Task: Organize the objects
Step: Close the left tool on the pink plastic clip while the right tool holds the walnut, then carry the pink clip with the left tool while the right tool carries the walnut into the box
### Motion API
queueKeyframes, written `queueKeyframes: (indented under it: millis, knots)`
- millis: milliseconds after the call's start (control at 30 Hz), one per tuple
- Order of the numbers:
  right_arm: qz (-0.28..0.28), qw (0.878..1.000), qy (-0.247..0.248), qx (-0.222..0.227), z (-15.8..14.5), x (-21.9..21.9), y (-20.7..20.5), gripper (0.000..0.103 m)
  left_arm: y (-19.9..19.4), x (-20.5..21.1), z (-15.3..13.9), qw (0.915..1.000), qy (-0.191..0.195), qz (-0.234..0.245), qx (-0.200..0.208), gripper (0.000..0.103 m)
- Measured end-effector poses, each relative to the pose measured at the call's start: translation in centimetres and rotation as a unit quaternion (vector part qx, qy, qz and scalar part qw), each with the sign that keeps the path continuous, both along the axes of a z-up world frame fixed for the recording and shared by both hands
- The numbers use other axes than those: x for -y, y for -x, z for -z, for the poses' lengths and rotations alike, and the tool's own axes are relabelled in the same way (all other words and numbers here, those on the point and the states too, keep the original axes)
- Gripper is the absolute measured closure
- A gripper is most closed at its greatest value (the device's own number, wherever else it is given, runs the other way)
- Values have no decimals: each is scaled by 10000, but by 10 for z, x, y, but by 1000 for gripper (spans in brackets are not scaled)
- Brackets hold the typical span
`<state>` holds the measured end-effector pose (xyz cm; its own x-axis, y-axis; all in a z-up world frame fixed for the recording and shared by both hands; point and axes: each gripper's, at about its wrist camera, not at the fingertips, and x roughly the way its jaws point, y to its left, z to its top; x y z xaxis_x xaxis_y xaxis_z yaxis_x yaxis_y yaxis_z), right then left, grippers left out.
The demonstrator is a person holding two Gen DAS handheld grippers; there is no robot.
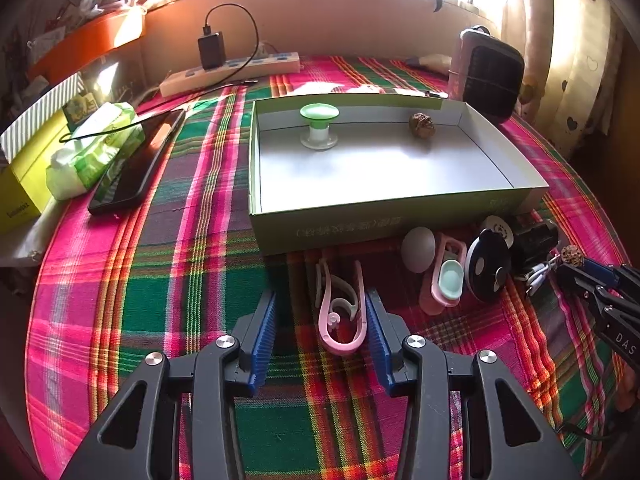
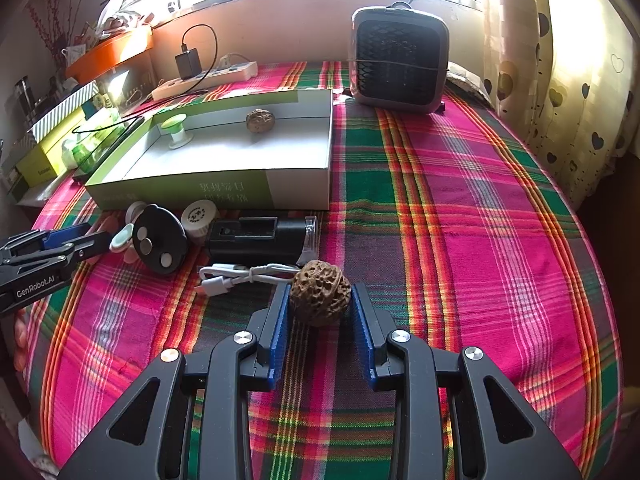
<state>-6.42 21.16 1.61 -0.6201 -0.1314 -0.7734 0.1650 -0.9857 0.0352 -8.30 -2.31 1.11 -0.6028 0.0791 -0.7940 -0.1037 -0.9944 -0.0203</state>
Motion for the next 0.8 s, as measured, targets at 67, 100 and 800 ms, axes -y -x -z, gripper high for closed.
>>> queueKeyframes:
  millis: [67, 100, 800]
  knots:
    - [1, 10000, -8, 0, 0, 0, 0, 72, 0, 1, 0, 10000, -5, -4, -24, 73]
    - [1, 10000, -14, 0, 0, 0, 0, 72, 0, 2, 0, 10000, 0, -8, -33, 77]
    - [10, 9999, -156, -12, 0, 4, 0, 72, -2, 3, 2, 9999, 44, 24, -97, 82]
